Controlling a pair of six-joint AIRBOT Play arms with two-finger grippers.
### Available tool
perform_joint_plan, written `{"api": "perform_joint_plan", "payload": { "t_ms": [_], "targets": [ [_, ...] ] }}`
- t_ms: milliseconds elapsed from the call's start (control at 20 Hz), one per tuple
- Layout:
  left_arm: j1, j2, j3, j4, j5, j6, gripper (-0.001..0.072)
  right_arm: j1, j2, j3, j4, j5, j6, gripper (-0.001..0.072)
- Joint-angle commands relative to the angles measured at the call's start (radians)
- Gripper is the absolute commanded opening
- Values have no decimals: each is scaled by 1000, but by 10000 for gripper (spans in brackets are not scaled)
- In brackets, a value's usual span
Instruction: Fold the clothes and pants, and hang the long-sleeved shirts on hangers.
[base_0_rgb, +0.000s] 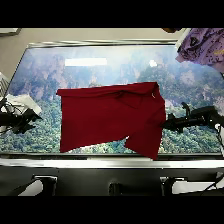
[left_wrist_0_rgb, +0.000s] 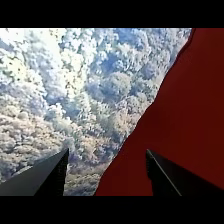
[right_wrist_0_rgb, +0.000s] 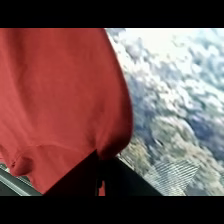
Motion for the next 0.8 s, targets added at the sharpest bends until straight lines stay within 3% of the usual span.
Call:
{"api": "perform_joint_plan", "payload": {
  "t_ms": [0,100,200,550,750],
  "targets": [
    [29,26,-79,-92,-15,150,557,7,19,-1,-22,24,-3,29],
    [58,47,-193,-199,-11,270,557,7,43,-1,-22,21,-2,29],
    [68,50,-304,-254,-16,333,556,7,60,-1,-22,11,5,29],
    [61,50,-489,-267,-21,354,554,7,85,-1,-21,-16,17,29],
    [-14,45,-515,-267,-21,354,554,7,109,-1,-21,-14,20,29]
  ]
}}
